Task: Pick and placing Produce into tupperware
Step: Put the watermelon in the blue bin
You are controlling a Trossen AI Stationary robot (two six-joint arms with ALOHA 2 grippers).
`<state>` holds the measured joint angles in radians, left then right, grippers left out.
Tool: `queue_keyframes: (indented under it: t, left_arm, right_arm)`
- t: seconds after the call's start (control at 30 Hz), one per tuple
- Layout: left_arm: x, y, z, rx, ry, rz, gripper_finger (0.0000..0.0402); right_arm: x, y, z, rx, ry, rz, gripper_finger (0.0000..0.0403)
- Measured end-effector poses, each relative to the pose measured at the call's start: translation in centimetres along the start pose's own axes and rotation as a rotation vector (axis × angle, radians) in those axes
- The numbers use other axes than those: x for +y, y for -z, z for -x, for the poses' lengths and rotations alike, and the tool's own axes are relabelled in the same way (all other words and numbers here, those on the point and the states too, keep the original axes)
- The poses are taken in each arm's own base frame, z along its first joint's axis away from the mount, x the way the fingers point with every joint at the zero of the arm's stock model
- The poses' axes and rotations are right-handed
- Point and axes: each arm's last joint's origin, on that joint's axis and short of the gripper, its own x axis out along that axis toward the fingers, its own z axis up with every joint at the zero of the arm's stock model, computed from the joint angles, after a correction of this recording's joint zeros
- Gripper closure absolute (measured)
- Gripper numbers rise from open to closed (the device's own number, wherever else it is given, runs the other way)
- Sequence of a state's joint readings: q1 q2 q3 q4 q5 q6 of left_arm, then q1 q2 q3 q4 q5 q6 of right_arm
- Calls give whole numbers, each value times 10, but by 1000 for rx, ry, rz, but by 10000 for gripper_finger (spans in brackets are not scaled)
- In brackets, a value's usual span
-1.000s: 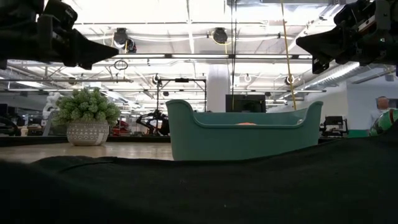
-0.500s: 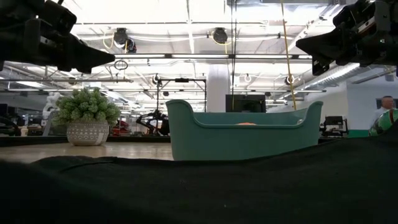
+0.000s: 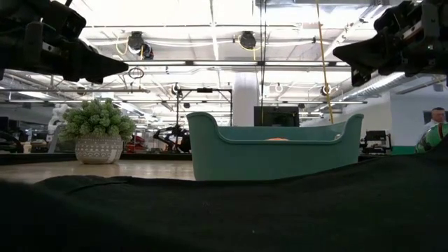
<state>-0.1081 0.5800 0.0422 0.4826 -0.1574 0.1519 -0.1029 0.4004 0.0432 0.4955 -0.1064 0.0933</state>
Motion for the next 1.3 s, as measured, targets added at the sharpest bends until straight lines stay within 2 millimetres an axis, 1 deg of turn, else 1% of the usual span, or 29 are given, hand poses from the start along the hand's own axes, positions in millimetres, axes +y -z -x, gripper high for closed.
queue_keyframes:
  t: [0.37, 0.6, 0.73, 1.07, 1.3]
  left_arm:
    - [0, 0, 0, 0, 0, -2, 401]
    - [0, 0, 0, 0, 0, -2, 401]
    - [0, 0, 0, 0, 0, -2, 401]
    - [0, 0, 0, 0, 0, -1, 401]
    - [0, 0, 0, -1, -1, -1, 401]
  right_arm:
    - [0, 0, 0, 1, -4, 0, 403]
    - [6, -2, 0, -14, -118, -22, 403]
    - [11, 0, -1, 22, -167, -24, 403]
    - [23, -27, -12, 57, -245, -16, 403]
    - [27, -44, -20, 92, -256, -26, 403]
